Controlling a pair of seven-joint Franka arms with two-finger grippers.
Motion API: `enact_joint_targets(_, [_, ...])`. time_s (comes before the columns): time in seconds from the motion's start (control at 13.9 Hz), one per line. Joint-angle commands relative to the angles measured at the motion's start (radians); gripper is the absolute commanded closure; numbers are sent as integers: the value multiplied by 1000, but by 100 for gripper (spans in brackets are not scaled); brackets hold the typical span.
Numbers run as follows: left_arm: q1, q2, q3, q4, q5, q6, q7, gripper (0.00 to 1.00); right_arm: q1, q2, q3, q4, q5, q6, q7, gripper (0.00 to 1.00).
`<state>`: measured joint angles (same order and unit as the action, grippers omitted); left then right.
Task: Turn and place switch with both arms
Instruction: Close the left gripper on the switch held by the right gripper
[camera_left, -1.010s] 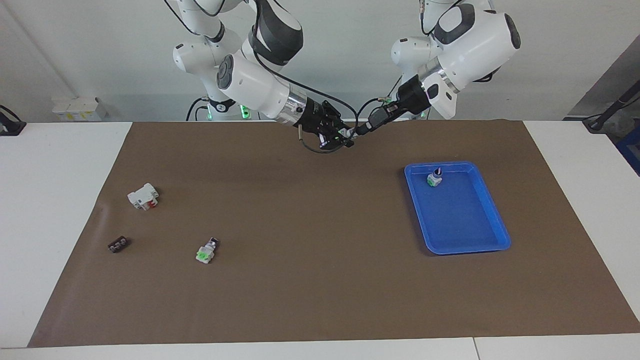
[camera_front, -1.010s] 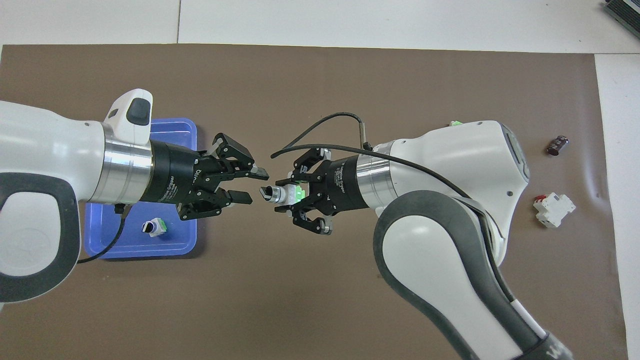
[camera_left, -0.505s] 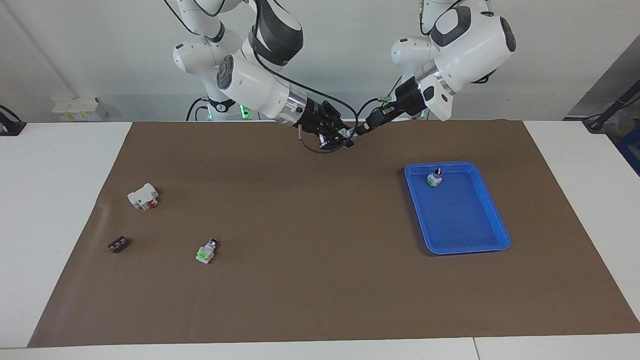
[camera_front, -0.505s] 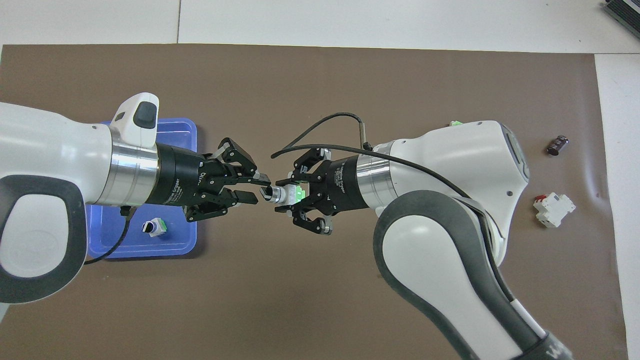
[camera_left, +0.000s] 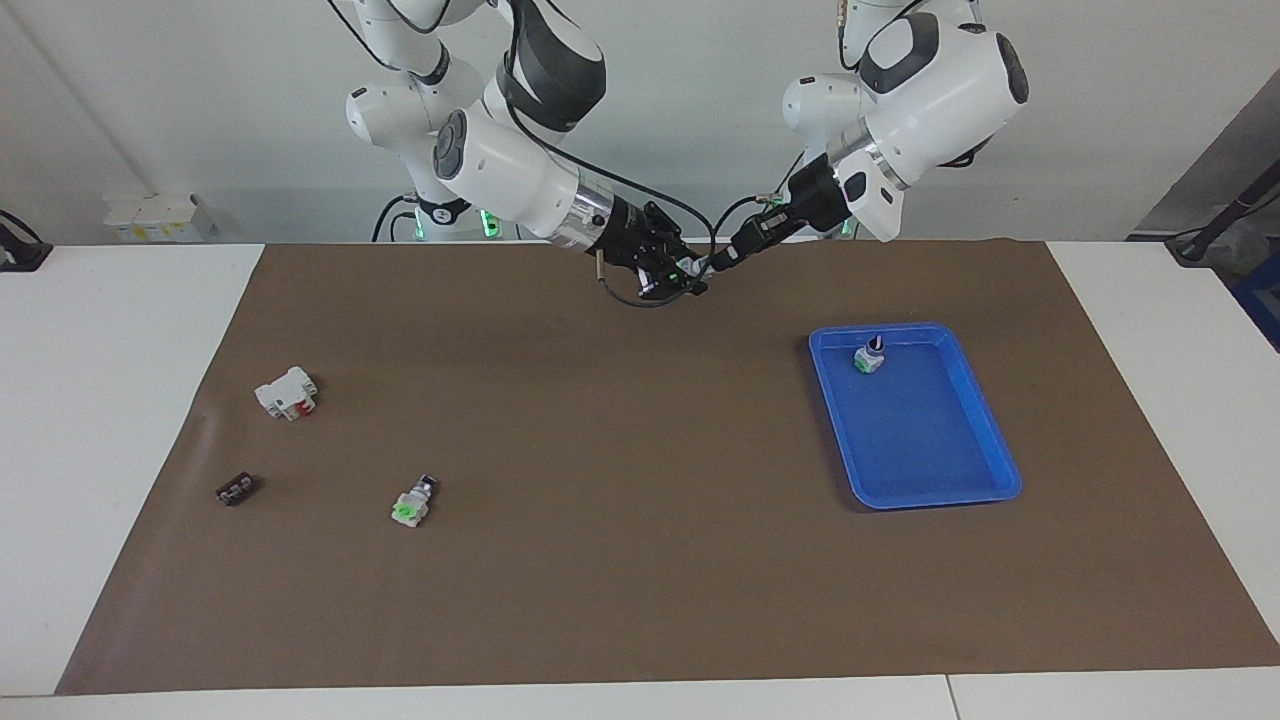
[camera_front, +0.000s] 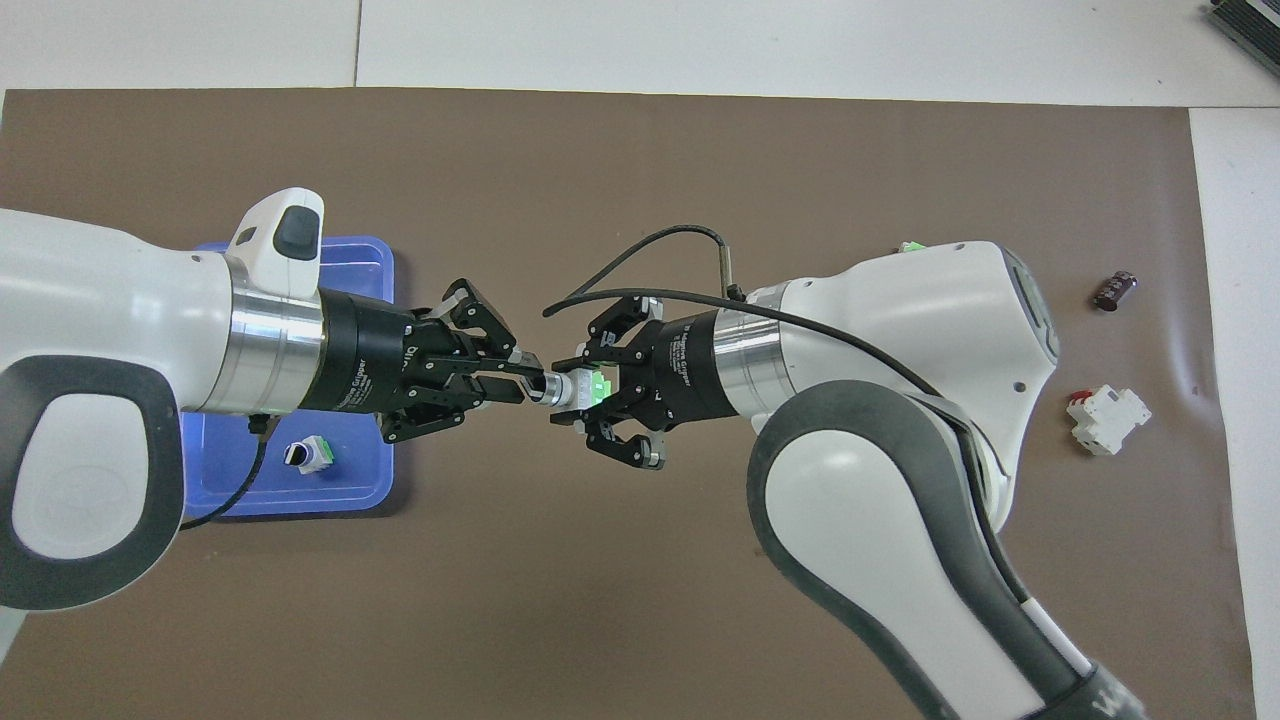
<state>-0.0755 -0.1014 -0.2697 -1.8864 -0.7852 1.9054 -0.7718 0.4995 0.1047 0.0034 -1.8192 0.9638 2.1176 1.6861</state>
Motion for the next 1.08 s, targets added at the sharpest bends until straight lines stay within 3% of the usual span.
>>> enact_joint_targets(0.0, [-20,-40,6,-54,-22,46,2,71,-4,-10,1,-14,26,7,0,100])
enact_joint_targets(0.29, [-20,-38,6,-54,-23,50,2,77,-4,-10,1,-14,26,5,0,100])
enact_joint_targets(0.65, [-18,-38,6,-53,-23,47,3,100,-4,-10,1,-14,26,7,1,100])
enact_joint_targets(1.01, [-20,-53,6,-49,-23,28,-10,100,-4,-10,1,-14,26,7,1,100])
